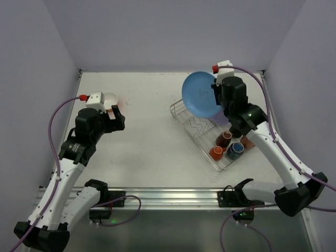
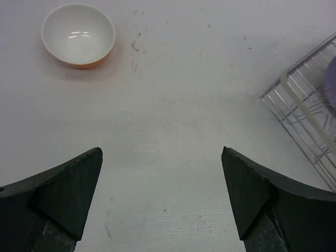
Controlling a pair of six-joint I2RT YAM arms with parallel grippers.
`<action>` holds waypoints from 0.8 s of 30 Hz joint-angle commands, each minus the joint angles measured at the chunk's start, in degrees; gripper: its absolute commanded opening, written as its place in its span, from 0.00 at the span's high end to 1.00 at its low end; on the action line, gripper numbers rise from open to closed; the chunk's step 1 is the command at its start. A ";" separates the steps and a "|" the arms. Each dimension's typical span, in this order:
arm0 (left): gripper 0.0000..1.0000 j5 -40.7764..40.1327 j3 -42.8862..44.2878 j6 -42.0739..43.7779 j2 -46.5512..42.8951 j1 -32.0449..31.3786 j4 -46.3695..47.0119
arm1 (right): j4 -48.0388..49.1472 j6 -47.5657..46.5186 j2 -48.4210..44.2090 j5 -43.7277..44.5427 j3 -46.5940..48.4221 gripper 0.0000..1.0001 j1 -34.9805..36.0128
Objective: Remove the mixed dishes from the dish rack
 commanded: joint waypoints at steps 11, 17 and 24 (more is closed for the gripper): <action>0.00 22.18 13.52 -14.92 14.75 -11.61 14.42 | -0.01 36.43 -4.97 -23.51 -5.22 1.00 0.23; 0.07 17.95 15.90 -12.99 20.12 -14.17 13.20 | 4.65 40.56 -9.45 -30.28 -11.47 1.00 0.23; 0.33 17.50 17.66 -12.37 25.84 -15.84 10.73 | 7.02 41.97 -12.18 -32.57 -14.73 1.00 0.41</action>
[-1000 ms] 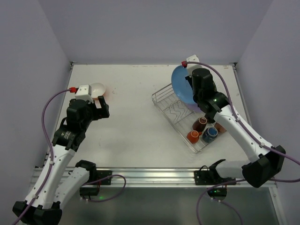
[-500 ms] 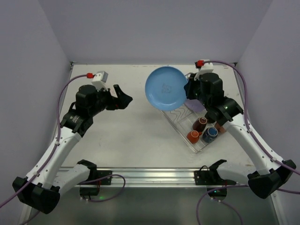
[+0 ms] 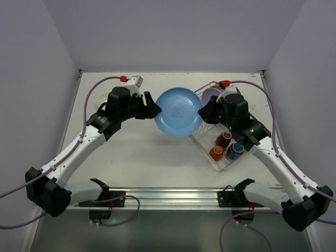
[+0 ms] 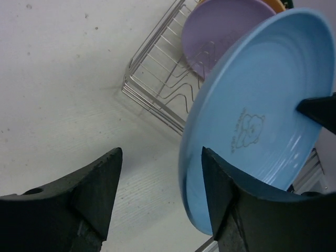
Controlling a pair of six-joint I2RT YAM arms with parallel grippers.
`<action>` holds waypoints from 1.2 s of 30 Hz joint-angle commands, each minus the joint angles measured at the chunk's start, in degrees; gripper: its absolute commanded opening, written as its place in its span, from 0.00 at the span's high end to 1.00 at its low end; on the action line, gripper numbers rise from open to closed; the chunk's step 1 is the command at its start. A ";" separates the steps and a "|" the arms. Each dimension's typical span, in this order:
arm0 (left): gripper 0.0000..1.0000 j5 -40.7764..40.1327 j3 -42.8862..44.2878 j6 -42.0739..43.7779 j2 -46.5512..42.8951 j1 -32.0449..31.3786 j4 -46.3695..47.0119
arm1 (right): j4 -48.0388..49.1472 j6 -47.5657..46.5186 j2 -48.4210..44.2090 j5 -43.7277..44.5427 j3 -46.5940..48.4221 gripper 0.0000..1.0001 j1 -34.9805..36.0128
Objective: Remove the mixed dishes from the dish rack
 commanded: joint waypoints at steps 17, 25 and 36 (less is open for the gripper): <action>1.00 -10.46 -1.31 -0.11 3.62 3.48 -0.82 | 2.97 -0.86 -3.88 7.44 -3.58 0.01 0.59; 1.00 0.30 -15.99 -8.98 5.99 19.13 11.73 | -2.31 -3.85 -9.50 15.55 -5.68 0.01 0.59; 1.00 -0.22 -19.26 -12.07 16.54 22.57 16.68 | -1.79 -7.19 -12.76 15.12 -9.64 0.01 0.59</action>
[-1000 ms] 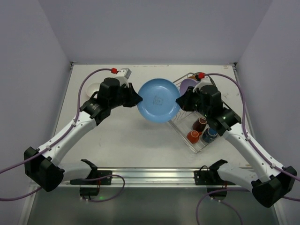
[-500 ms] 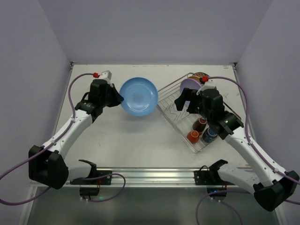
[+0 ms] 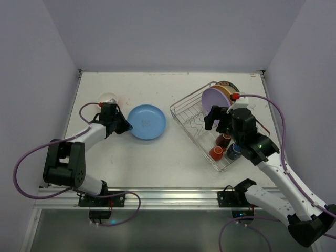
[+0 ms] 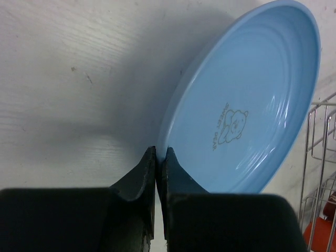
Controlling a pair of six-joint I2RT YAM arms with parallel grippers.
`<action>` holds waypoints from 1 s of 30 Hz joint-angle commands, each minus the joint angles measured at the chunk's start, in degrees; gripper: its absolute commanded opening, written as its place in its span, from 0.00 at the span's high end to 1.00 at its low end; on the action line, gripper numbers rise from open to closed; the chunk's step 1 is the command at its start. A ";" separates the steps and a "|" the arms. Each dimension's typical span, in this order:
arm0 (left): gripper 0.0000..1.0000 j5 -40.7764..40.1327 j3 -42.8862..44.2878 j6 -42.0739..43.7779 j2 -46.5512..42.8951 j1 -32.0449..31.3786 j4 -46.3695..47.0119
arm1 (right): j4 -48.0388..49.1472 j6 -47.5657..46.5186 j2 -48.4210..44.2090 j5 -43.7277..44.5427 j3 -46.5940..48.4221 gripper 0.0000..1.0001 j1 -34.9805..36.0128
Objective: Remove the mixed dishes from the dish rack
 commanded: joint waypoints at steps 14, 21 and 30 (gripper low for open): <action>0.84 -5.50 0.46 -2.48 2.85 3.59 6.62 | 1.50 -2.87 -2.04 4.84 -2.83 0.01 0.13; 0.31 -3.75 0.72 -1.69 -1.18 3.68 4.79 | 0.71 -3.84 -0.98 5.54 -1.51 0.01 0.04; 0.00 -10.49 8.80 5.69 -19.80 3.68 -11.36 | -0.78 -10.42 7.80 8.35 7.52 0.01 -4.35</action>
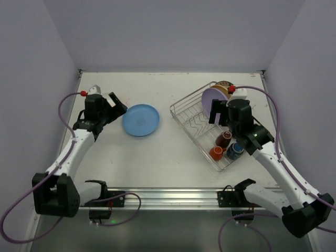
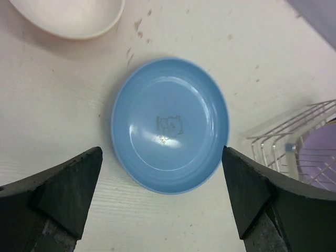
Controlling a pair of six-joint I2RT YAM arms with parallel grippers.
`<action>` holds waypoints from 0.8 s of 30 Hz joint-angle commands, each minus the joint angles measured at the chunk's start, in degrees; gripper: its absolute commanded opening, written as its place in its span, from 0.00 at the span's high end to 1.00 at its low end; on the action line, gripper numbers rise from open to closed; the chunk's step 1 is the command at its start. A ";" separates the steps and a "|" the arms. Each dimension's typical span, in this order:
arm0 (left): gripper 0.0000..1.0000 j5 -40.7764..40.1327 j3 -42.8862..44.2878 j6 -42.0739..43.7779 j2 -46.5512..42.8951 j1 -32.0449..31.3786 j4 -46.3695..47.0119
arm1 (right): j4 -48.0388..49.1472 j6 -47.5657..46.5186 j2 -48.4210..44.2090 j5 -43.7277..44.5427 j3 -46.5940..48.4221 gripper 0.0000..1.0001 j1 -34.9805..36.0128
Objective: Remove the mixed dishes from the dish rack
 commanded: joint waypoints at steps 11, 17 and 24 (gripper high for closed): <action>0.00 0.80 10.69 20.67 -22.66 -1.58 -19.71 | -0.86 -20.08 17.58 7.21 17.84 0.58 -7.20; 0.00 -5.53 4.53 21.20 -26.02 -4.93 -16.99 | -1.47 -27.82 26.46 8.62 22.42 0.69 -7.20; 0.00 -5.46 -1.71 22.07 -25.59 -5.64 -14.35 | 0.02 -31.16 30.42 9.59 22.69 0.70 -7.20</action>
